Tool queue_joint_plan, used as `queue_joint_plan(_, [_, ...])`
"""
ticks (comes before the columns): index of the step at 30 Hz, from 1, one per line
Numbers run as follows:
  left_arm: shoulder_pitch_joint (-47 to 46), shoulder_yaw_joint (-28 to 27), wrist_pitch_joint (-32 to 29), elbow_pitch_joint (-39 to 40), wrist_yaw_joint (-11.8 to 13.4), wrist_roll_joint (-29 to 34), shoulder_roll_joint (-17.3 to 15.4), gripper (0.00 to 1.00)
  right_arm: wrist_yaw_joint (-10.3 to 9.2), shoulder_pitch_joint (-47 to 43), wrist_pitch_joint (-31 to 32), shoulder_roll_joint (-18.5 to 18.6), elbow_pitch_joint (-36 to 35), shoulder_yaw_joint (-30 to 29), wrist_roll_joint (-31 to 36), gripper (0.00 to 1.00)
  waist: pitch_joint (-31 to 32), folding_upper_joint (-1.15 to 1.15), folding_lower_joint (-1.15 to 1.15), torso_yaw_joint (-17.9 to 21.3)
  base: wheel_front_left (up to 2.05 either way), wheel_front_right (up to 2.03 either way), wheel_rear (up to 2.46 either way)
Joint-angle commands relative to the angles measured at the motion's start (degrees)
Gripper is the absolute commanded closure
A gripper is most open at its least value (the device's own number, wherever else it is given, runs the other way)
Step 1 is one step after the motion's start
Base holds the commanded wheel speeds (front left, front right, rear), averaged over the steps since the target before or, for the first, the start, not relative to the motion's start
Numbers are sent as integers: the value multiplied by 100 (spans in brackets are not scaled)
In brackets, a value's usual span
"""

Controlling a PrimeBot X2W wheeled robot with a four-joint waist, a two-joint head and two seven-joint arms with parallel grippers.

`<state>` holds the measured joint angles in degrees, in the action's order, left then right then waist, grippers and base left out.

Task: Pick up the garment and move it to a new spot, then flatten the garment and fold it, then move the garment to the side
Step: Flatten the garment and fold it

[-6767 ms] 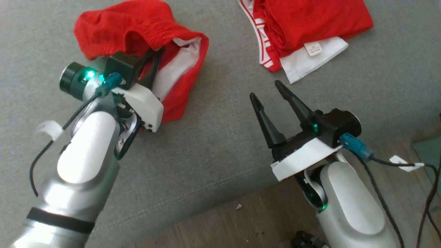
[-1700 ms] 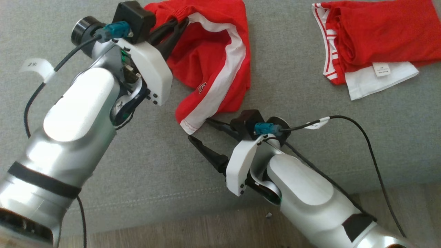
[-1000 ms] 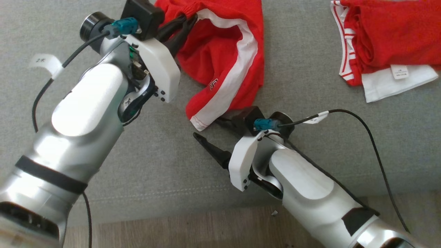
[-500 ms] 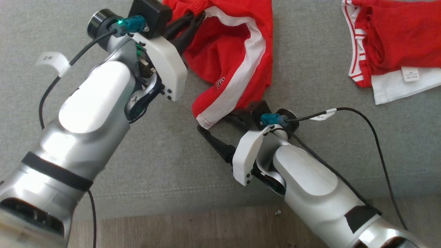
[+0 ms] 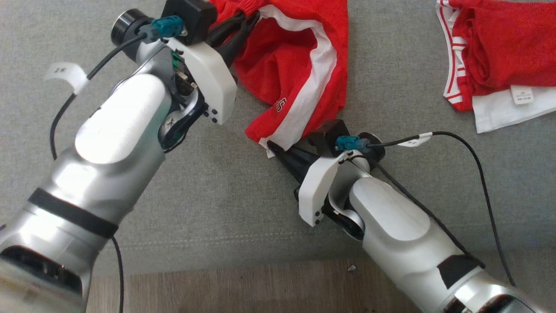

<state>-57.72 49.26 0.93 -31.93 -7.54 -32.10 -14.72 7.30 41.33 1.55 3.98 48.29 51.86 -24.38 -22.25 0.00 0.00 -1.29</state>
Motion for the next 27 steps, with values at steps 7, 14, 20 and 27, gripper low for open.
queue_joint_plan(7, [-265,-241,175,10,105,-66,-284,100,19,-15,-171,-111,-41,-1,258,100,217,0,0,148,0,0,0])
queue_joint_plan(14, [-134,-445,308,-137,361,-158,-524,100,19,40,-115,-84,185,91,751,100,627,0,0,418,0,0,0])
queue_joint_plan(20, [101,-530,333,-202,433,-266,-765,100,19,308,123,582,-128,452,823,100,1055,0,0,580,0,0,0])
queue_joint_plan(27, [468,-618,314,42,550,-399,-1088,100,19,931,685,1723,-1014,1035,605,100,1487,0,0,616,0,0,0])
